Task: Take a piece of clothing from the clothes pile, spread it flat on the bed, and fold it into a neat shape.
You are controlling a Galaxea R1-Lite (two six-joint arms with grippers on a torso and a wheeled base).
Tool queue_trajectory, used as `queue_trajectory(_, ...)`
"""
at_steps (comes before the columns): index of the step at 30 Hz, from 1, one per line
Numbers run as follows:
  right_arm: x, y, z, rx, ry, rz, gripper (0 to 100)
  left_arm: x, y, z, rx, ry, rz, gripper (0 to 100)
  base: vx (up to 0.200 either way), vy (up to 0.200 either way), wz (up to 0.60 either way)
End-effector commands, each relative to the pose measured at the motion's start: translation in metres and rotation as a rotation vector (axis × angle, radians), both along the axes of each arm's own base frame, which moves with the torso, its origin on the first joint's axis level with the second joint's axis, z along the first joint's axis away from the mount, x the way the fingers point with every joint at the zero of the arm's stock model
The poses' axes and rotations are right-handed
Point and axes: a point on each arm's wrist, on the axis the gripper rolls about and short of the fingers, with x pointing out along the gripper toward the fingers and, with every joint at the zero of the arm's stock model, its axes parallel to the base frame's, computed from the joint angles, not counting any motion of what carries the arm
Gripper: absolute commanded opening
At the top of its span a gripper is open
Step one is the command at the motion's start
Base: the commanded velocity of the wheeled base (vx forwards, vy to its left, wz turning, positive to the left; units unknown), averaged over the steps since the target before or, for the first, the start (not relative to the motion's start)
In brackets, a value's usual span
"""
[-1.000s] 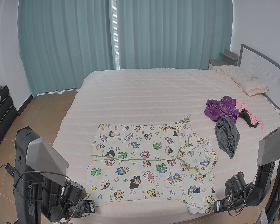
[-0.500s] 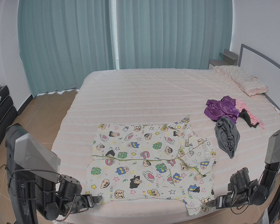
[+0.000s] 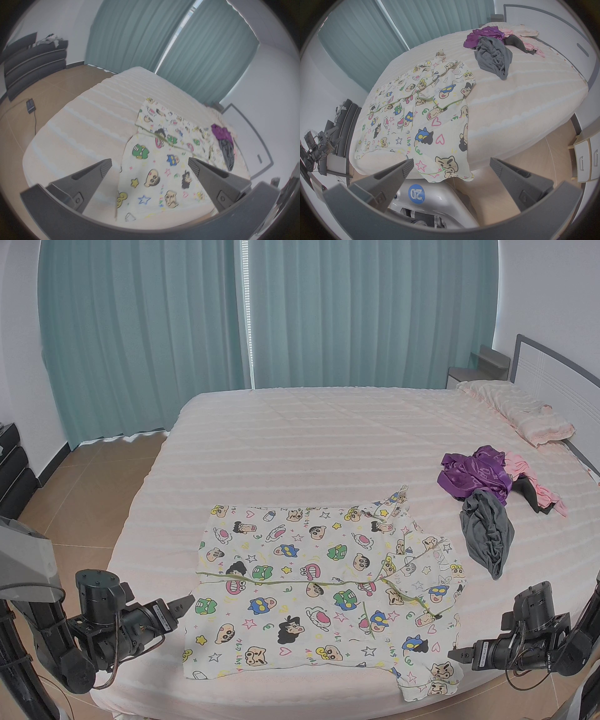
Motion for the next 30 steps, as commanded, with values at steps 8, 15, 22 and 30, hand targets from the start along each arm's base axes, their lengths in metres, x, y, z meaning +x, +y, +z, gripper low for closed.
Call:
queue_trajectory(8,0.006,0.000,0.004,0.024,-0.029,-0.028,100,0.006,-0.001,0.000,-0.011,-0.012,0.007,100,0.200,0.000,0.00)
queue_trajectory(15,0.006,0.000,0.003,0.023,-0.026,-0.028,100,0.008,-0.001,-0.003,-0.015,0.000,0.009,100,0.086,0.000,0.00)
queue_trajectory(22,0.007,0.000,0.003,0.024,-0.025,-0.027,100,0.012,-0.003,-0.006,-0.043,0.010,0.023,100,0.000,0.000,0.00)
queue_trajectory(30,0.007,0.000,0.003,0.026,-0.027,-0.026,100,0.013,-0.004,-0.008,-0.043,0.015,0.024,100,0.000,-0.175,0.00)
